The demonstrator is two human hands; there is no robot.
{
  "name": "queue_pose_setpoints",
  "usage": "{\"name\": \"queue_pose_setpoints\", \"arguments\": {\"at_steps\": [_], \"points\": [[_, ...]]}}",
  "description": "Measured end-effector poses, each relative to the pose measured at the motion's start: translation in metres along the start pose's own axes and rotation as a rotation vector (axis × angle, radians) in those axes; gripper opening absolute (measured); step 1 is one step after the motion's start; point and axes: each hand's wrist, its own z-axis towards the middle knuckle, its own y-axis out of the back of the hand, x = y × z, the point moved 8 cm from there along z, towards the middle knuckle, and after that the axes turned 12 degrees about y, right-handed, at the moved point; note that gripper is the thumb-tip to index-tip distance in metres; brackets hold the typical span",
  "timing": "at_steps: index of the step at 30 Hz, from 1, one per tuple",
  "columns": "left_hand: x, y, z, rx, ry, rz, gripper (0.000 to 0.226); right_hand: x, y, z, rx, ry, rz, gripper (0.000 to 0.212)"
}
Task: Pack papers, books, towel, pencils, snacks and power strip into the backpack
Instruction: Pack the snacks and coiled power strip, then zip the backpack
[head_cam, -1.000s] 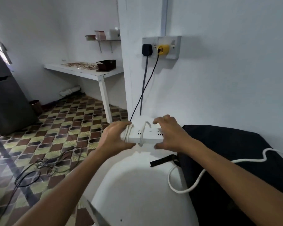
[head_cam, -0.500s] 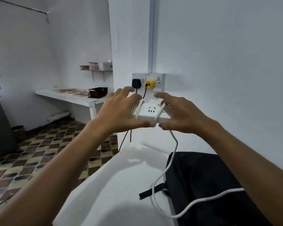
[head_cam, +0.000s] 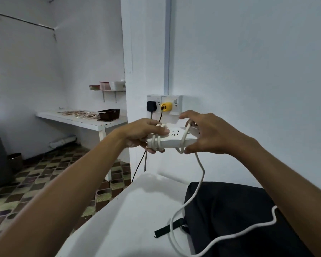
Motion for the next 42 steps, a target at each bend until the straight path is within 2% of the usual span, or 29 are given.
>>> {"name": "queue_pose_setpoints", "arguments": {"at_steps": [3, 5, 7, 9, 12, 14, 16, 20, 21, 23, 26, 29, 32, 34, 36, 38, 40, 42], "points": [[-0.001, 0.005, 0.002, -0.095, -0.121, -0.049, 0.047, -0.007, 0.0, -0.006, 0.016, -0.061, 0.143, 0.08], [-0.004, 0.004, 0.0, -0.13, -0.17, -0.051, 0.047, -0.011, -0.001, -0.007, 0.054, -0.074, 0.06, 0.067], [-0.009, 0.006, -0.004, -0.167, -0.206, -0.061, 0.048, -0.013, 0.0, -0.007, 0.016, -0.085, 0.065, 0.054], [-0.01, 0.01, -0.01, -0.208, -0.227, -0.24, 0.043, -0.018, 0.004, -0.01, -0.124, -0.118, 0.178, 0.046], [-0.002, 0.002, -0.012, -0.176, -0.32, -0.681, 0.047, -0.027, 0.01, -0.019, -0.385, -0.212, 0.309, 0.042], [-0.002, -0.018, -0.005, -0.153, -0.374, -0.801, 0.059, -0.024, 0.005, -0.019, -0.444, -0.242, 0.285, 0.043], [-0.006, -0.031, 0.006, -0.166, -0.356, -0.926, 0.068, -0.013, -0.007, -0.015, -0.396, -0.251, 0.245, 0.044], [-0.003, -0.032, 0.019, -0.106, -0.253, -1.149, 0.058, -0.008, -0.029, -0.012, -0.277, -0.263, 0.418, 0.026], [0.0, -0.032, 0.021, -0.08, -0.247, -1.16, 0.053, -0.01, -0.029, -0.013, -0.277, -0.265, 0.455, 0.023], [0.005, -0.037, 0.022, -0.041, -0.262, -1.135, 0.04, -0.018, -0.03, -0.014, -0.292, -0.282, 0.541, 0.033], [0.014, -0.047, 0.022, -0.039, -0.24, -1.028, 0.037, -0.029, -0.035, -0.016, -0.275, -0.321, 0.602, 0.051], [0.021, -0.068, 0.021, 0.072, -0.174, -0.939, 0.035, -0.032, -0.038, -0.012, -0.237, -0.318, 0.552, 0.056], [0.03, -0.075, 0.022, 0.156, -0.08, -0.9, 0.038, -0.038, -0.044, -0.01, -0.277, -0.335, 0.565, 0.057], [0.036, -0.072, 0.022, 0.173, -0.03, -0.877, 0.039, -0.043, -0.047, -0.011, -0.354, -0.336, 0.62, 0.05], [0.042, -0.073, 0.022, 0.194, 0.02, -0.867, 0.039, -0.048, -0.054, -0.011, -0.357, -0.334, 0.722, 0.04], [0.048, -0.074, 0.023, 0.182, 0.043, -0.87, 0.037, -0.053, -0.063, -0.008, -0.248, -0.328, 0.847, 0.031], [0.054, -0.073, 0.025, 0.178, 0.05, -0.906, 0.035, -0.054, -0.074, -0.009, -0.053, -0.304, 0.993, 0.023], [0.06, -0.07, 0.026, 0.153, 0.066, -0.953, 0.032, -0.054, -0.083, -0.014, 0.077, -0.279, 1.133, 0.023]]}}
